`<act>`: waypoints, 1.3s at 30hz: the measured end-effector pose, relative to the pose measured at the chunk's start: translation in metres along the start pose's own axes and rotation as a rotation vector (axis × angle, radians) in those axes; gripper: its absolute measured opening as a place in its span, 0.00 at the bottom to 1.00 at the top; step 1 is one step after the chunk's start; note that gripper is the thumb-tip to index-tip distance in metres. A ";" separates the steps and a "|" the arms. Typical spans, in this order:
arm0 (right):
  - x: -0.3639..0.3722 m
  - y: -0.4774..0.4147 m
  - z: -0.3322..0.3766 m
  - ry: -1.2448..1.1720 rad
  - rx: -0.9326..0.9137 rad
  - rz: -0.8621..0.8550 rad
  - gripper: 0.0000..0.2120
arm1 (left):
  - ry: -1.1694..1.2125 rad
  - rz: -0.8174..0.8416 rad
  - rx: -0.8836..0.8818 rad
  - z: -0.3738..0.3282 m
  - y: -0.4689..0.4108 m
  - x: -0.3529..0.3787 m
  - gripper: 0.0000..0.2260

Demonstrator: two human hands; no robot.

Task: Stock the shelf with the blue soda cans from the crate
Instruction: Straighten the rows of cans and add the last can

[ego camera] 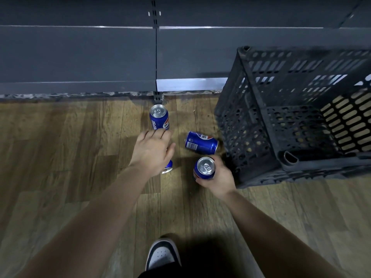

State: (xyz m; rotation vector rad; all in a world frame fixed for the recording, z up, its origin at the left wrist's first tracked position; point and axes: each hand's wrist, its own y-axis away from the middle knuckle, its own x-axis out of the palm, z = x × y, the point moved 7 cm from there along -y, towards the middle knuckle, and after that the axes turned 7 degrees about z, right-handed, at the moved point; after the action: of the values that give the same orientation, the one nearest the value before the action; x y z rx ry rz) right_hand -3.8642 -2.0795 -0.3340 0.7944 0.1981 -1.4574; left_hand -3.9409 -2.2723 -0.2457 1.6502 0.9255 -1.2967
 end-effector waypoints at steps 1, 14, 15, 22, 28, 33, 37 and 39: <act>-0.001 0.000 0.002 -0.007 -0.001 -0.003 0.33 | -0.008 0.003 0.004 0.000 -0.002 -0.004 0.20; -0.115 0.011 0.152 -0.171 -0.128 -0.050 0.27 | -0.011 -0.149 0.032 -0.033 -0.024 -0.174 0.22; -0.135 0.016 0.170 -0.170 -0.130 -0.053 0.27 | -0.008 -0.167 0.036 -0.041 -0.024 -0.198 0.22; -0.300 0.064 0.306 -0.163 -0.118 -0.052 0.27 | 0.031 -0.164 0.082 -0.102 -0.026 -0.386 0.21; -0.452 0.123 0.418 -0.141 -0.117 -0.096 0.29 | 0.031 -0.227 0.189 -0.165 -0.029 -0.568 0.21; -0.567 0.160 0.469 -0.129 -0.123 -0.162 0.30 | 0.000 -0.298 0.285 -0.233 -0.044 -0.679 0.21; -0.656 0.182 0.478 -0.113 -0.127 -0.238 0.32 | -0.010 -0.321 0.308 -0.299 -0.063 -0.740 0.23; -0.700 0.192 0.474 -0.129 -0.128 -0.264 0.33 | -0.015 -0.323 0.319 -0.335 -0.071 -0.760 0.24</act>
State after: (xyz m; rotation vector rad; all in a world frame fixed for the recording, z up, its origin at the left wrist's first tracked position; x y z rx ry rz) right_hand -3.9502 -1.8100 0.4859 0.5831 0.3040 -1.7202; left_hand -4.0312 -1.9810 0.5305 1.7761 1.0495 -1.7469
